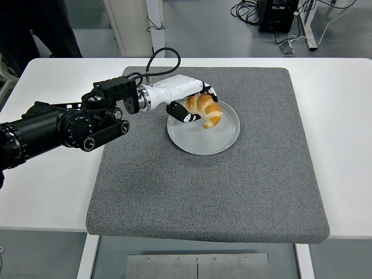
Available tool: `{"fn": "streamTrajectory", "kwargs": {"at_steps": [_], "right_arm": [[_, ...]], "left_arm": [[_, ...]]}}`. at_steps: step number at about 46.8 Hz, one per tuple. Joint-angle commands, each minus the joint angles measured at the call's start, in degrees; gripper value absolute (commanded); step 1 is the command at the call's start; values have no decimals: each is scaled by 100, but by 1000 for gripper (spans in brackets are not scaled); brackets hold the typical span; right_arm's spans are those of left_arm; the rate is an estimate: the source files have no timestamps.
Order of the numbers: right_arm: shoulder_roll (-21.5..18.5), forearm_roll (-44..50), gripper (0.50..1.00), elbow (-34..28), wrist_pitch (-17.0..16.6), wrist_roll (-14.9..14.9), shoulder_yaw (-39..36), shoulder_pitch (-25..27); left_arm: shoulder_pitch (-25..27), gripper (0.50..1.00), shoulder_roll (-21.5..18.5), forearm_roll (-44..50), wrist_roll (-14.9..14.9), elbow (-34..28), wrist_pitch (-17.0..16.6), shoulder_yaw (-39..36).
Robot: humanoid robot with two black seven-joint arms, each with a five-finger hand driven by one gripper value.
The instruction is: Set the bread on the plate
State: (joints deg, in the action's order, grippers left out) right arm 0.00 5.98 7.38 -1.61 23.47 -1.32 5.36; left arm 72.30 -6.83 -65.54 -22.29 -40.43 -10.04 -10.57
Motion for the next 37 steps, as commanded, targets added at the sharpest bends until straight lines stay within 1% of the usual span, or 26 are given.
{"fn": "streamTrajectory", "kwargs": {"at_steps": [1,9,20,27,34,37], "right_arm": [[0,0,1000,0,2,0,0,1],[0,0,1000,0,2,0,0,9],[0,0,1000,0,2,0,0,1],[0,0,1000,0,2,0,0,1],[0,0,1000,0,-6,0,0,1],[0,0,1000,0,2,0,0,1]], "left_arm": [[-41,584,32,-3,-3,79,-95,-86],[-85,584,50,-3,-3,105,-121,-103],[-173,589,217,-3,-3,299,-121,-130],[-199,589,226,-3,-3,316,-121,-130],[-217,598,235,-3,-3,308,-227,-130],[-243,611,235,-3,-3,307,-227,-130]]}}
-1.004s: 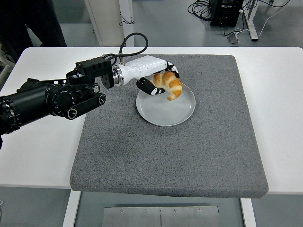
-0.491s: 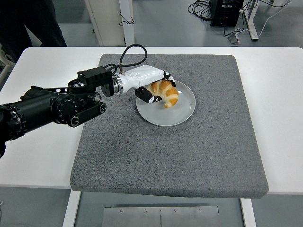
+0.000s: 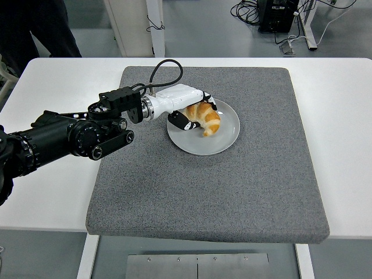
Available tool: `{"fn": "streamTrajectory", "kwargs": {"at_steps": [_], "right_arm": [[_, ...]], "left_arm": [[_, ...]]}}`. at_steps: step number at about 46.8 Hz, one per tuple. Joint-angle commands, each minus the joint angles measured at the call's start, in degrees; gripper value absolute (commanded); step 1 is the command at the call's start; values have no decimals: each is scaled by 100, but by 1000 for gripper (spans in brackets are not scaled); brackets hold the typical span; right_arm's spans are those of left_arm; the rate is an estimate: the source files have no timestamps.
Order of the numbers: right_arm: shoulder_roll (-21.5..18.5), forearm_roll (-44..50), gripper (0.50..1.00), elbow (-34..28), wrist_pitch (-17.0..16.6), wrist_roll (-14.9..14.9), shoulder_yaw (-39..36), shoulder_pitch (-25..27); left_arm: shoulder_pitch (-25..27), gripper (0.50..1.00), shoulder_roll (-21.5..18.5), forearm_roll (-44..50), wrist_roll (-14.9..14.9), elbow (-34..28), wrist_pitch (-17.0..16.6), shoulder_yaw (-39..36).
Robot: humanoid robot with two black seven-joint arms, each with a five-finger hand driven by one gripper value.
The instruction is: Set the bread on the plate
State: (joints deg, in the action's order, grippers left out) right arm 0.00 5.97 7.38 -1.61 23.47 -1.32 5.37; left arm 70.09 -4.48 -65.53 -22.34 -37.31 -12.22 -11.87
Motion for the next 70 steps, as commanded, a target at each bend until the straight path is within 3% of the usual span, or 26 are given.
{"fn": "streamTrajectory", "kwargs": {"at_steps": [1,22,27,30,36,44,50,56,70], "right_arm": [[0,0,1000,0,2,0,0,8],[0,0,1000,0,-6,0,0,0],[0,0,1000,0,2,0,0,0],[0,0,1000,0,2,0,0,0],[0,0,1000,0,-6,0,0,0],[0,0,1000,0,2,0,0,0],[0,0,1000,0,2,0,0,0],[0,0,1000,0,2,0,0,0],[0,0,1000,0,-6,0,0,0]], "left_arm": [[-22,616,0,-3,1,4,-8,1],[-101,639,52,14,-34,4,-8,1],[-101,667,52,41,-52,-4,-8,9],[-110,717,52,76,-60,-4,-8,9],[-110,881,44,111,-69,-5,-8,36],[-119,948,35,111,-87,-5,18,27],[-119,957,26,111,-113,-13,44,27],[-101,963,0,225,-333,-22,53,114],[-66,972,-71,2088,-553,-75,361,493]]}}
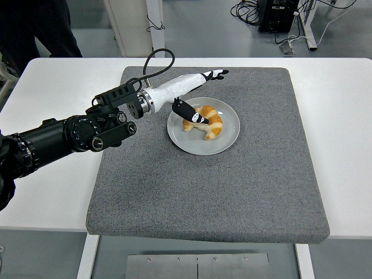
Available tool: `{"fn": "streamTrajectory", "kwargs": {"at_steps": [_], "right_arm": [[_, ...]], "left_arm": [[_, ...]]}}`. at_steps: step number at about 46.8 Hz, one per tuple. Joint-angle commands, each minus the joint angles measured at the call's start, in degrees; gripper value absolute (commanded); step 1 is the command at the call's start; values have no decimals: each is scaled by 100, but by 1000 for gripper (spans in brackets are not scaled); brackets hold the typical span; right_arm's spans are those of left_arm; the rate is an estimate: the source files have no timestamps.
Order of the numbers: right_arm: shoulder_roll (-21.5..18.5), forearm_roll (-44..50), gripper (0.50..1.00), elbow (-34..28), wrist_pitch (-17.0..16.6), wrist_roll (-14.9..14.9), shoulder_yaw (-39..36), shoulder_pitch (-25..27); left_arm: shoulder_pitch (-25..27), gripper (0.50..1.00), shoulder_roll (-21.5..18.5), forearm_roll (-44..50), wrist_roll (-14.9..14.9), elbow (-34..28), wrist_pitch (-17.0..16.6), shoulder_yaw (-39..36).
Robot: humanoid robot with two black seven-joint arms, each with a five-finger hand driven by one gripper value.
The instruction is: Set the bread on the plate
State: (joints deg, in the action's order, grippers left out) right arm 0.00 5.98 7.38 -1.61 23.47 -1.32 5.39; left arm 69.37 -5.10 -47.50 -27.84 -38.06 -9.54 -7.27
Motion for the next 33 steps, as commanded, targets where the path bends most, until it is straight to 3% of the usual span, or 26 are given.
{"fn": "streamTrajectory", "kwargs": {"at_steps": [1,14,33], "right_arm": [[0,0,1000,0,3,0,0,-3],[0,0,1000,0,3,0,0,-3],[0,0,1000,0,3,0,0,-3]], "left_arm": [[6,972,-18,372,-2,1,119,50],[-64,977,-27,1198,-2,-8,207,682],[-688,984,-70,2051,-2,-175,207,1957]]}}
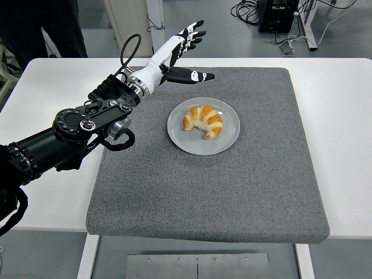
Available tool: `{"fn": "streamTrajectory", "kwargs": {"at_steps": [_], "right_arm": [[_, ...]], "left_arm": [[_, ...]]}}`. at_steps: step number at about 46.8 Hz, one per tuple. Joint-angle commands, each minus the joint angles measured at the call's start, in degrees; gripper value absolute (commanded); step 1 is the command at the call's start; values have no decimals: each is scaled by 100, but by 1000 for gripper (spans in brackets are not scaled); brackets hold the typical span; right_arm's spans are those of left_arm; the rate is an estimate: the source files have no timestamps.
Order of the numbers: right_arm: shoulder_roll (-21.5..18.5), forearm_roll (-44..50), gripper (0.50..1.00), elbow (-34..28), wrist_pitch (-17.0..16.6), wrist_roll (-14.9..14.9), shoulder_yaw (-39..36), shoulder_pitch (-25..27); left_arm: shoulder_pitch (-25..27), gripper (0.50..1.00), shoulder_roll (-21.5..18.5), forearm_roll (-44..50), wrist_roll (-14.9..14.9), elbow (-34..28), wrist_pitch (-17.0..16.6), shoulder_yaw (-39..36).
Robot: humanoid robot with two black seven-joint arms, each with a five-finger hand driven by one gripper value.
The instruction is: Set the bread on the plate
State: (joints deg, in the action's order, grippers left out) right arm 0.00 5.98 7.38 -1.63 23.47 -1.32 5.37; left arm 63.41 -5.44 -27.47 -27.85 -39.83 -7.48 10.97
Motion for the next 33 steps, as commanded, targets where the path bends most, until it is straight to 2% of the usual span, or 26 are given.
{"fn": "streamTrajectory", "kwargs": {"at_steps": [1,16,33], "right_arm": [[0,0,1000,0,-4,0,0,8],[0,0,1000,0,5,0,0,-1],[0,0,1000,0,5,0,0,8]], "left_arm": [[-118,986,-36,75,-1,1,1,186],[-583,990,-290,523,-62,1,80,986],[-1058,990,-238,1226,-124,10,176,1821]]}}
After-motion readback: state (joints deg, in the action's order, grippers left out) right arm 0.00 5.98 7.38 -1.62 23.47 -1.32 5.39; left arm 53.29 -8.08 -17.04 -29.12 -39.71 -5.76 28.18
